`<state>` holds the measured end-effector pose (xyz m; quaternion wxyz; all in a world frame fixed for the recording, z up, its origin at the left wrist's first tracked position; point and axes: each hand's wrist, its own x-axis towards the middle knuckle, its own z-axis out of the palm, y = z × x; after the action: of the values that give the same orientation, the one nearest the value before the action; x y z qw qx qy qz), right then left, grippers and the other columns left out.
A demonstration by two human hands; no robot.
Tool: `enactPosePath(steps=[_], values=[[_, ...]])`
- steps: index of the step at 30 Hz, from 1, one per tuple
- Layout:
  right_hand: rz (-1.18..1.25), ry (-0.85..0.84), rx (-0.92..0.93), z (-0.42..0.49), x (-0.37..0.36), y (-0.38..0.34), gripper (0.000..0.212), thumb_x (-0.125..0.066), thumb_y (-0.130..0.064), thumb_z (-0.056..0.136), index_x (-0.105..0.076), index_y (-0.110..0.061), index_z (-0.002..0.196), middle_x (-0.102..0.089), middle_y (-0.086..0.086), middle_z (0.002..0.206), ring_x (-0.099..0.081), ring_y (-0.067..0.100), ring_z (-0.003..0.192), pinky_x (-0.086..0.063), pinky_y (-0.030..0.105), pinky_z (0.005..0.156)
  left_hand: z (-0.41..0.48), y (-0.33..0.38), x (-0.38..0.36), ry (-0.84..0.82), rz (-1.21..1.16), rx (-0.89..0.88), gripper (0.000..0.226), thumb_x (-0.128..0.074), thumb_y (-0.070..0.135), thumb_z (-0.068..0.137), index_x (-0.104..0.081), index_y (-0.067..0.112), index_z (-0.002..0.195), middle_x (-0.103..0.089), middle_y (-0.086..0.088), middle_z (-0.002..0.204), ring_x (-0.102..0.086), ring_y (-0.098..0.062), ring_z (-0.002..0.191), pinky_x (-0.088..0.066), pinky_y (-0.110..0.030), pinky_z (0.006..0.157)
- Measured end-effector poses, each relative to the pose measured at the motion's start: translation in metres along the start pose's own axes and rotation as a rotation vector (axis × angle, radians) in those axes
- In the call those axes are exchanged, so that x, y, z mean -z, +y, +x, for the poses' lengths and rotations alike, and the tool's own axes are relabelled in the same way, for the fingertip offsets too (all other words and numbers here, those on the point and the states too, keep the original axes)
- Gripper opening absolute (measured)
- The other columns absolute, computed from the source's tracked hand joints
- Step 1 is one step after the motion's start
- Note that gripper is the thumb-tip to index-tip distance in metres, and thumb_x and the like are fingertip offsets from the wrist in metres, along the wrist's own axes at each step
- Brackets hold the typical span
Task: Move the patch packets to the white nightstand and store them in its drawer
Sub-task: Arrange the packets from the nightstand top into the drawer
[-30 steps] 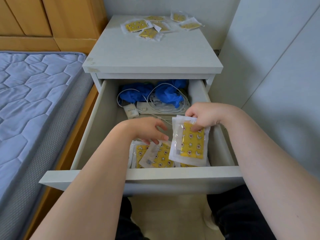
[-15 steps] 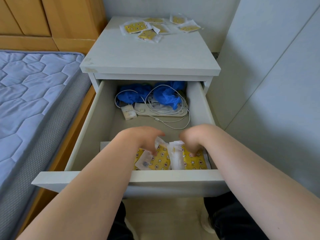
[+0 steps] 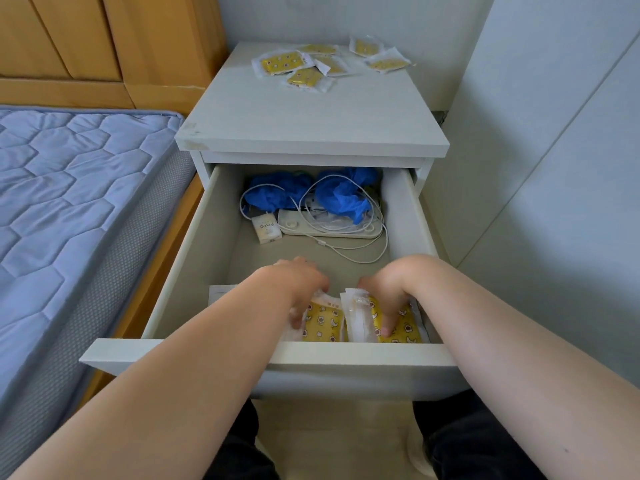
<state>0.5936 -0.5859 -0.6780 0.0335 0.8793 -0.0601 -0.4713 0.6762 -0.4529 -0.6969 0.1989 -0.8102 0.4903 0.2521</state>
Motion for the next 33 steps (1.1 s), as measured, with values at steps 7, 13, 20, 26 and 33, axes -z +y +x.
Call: enactPosePath(steps=[7, 13, 20, 26, 33], values=[[0.118, -0.013, 0.062, 0.004, -0.003, 0.007, 0.076, -0.075, -0.035, 0.079, -0.038, -0.015, 0.142, -0.056, 0.006, 0.132, -0.06, 0.026, 0.111, -0.054, 0.025, 0.066, -0.007, -0.007, 0.0, -0.181, 0.064, 0.106, 0.093, -0.072, 0.009, 0.08, -0.015, 0.026, 0.152, -0.03, -0.008, 0.152, -0.031, -0.032, 0.138, -0.035, -0.047, 0.108], [0.167, -0.028, 0.097, 0.019, -0.008, 0.009, 0.082, -0.082, -0.034, 0.072, -0.039, -0.016, 0.14, -0.057, 0.006, 0.13, -0.06, 0.027, 0.112, -0.053, 0.037, 0.088, -0.005, -0.004, -0.003, -0.242, -0.172, 0.05, 0.091, -0.08, 0.033, 0.074, -0.027, 0.026, 0.147, -0.041, -0.001, 0.147, -0.04, -0.027, 0.133, -0.037, -0.043, 0.106], [0.121, -0.116, 0.104, 0.024, -0.006, 0.006, 0.076, -0.084, -0.04, 0.065, -0.052, -0.018, 0.131, -0.064, 0.004, 0.119, -0.064, 0.026, 0.105, -0.053, 0.044, 0.092, 0.0, 0.002, -0.009, -0.273, -0.169, 0.029, 0.065, -0.079, 0.022, 0.073, -0.047, 0.023, 0.13, -0.057, -0.001, 0.126, -0.056, -0.024, 0.114, -0.045, -0.037, 0.097], [0.238, -0.126, 0.12, 0.021, -0.009, 0.006, 0.09, -0.083, -0.058, 0.052, -0.052, -0.022, 0.129, -0.065, 0.002, 0.119, -0.066, 0.024, 0.103, -0.053, 0.042, 0.092, 0.0, 0.0, -0.004, -0.263, -0.235, 0.041, 0.072, -0.075, 0.033, 0.078, -0.038, 0.024, 0.139, -0.052, -0.001, 0.133, -0.052, -0.025, 0.119, -0.044, -0.033, 0.089], [0.344, 0.074, 0.052, 0.009, -0.004, 0.014, 0.077, -0.048, -0.067, 0.085, -0.038, -0.018, 0.144, -0.052, 0.004, 0.139, -0.057, 0.026, 0.118, -0.049, 0.041, 0.097, 0.005, -0.006, -0.003, -0.103, -0.301, 0.069, 0.068, -0.065, 0.043, 0.086, -0.034, 0.027, 0.145, -0.045, 0.0, 0.142, -0.047, -0.023, 0.125, -0.041, -0.036, 0.1]])
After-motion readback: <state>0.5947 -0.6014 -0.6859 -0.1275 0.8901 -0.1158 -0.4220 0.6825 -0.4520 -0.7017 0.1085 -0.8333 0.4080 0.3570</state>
